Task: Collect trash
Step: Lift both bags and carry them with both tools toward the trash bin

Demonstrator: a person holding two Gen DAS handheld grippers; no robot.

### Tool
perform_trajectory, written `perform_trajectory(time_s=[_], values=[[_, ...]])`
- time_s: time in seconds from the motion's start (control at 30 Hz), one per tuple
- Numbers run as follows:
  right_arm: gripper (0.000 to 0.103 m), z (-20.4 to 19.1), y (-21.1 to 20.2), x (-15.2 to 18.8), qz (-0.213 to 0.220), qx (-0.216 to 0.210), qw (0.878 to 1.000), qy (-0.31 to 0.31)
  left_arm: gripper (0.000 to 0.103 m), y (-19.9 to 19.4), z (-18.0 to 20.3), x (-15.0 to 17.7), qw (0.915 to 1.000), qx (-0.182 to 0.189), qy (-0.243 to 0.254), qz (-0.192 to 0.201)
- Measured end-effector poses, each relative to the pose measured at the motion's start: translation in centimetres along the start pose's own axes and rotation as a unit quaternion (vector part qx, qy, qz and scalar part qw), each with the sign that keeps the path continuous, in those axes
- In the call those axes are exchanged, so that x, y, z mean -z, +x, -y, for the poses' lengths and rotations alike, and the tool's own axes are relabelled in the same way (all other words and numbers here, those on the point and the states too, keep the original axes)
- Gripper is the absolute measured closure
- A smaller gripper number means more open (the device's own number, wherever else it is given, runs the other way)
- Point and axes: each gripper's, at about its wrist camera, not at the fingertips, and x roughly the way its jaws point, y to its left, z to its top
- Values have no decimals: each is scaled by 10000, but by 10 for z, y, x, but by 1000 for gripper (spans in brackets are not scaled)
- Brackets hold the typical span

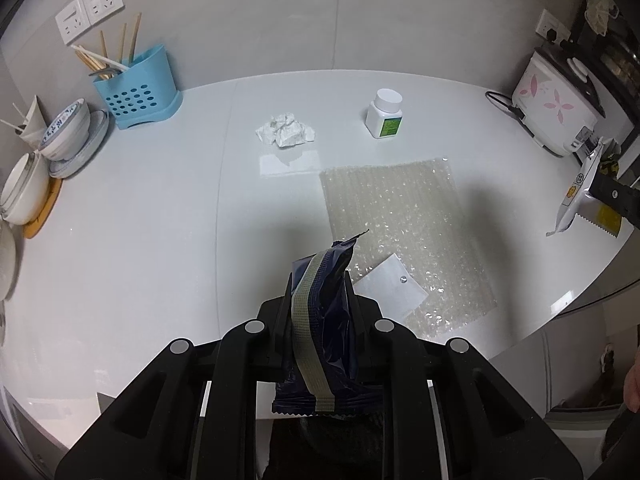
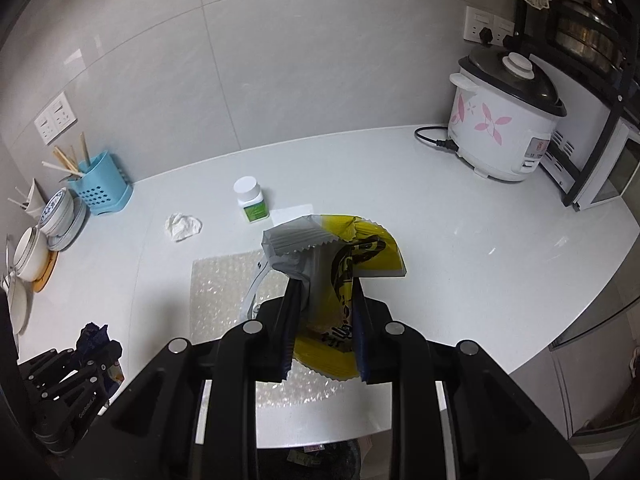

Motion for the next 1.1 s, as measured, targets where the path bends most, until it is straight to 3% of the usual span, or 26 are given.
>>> perform_trajectory(time_s=[0.47,1.1], values=[[81,1,-30,55,-90,-285,9994,-181,85,-27,16,51,9999,143,4,80],[81,2,-45,132,-460,-457,9970,-419,85,-32,32,119,9989,353,288,-141]])
